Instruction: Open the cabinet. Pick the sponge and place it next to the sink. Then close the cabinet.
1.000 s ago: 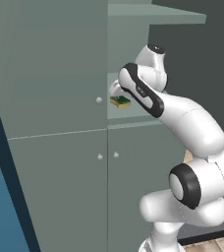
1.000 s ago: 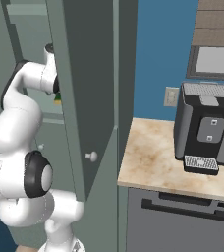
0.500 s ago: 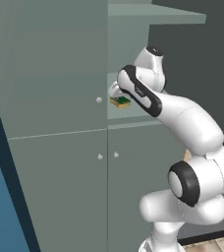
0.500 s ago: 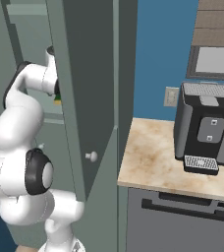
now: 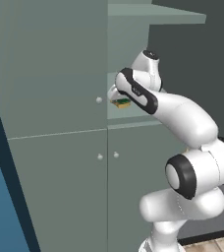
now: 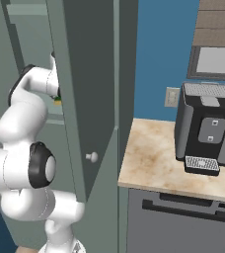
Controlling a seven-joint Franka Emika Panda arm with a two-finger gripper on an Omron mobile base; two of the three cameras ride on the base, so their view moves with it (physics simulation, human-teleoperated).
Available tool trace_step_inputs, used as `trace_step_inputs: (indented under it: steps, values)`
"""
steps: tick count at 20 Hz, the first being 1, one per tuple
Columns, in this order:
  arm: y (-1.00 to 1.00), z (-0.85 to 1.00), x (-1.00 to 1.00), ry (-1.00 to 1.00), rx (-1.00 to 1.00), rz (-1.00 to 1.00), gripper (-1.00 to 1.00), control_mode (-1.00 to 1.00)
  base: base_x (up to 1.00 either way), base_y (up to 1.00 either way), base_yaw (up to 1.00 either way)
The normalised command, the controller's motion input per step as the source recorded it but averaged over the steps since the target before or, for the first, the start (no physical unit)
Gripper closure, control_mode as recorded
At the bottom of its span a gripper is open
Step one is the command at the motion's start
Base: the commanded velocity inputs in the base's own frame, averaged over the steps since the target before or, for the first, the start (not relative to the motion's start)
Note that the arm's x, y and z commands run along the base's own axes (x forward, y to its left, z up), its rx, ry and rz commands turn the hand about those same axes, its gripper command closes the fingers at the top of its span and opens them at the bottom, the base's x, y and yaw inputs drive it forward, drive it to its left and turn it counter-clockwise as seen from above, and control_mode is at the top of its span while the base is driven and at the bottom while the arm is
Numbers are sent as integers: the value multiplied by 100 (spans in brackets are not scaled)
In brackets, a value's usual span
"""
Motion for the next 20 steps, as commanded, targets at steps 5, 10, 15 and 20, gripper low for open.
trace_step_inputs:
  steps: [5, 10, 15, 20]
  values:
    - [7, -3, 10, 1, 0, 0, -100, -100, 0, 0, 0]
    - [6, -15, 2, 4, 0, 0, -100, -100, 0, 0, 0]
    - [10, -26, 1, 4, 0, 0, -100, -100, 0, 0, 0]
    - [2, -13, 4, 0, -1, 0, -100, -100, 0, 0, 0]
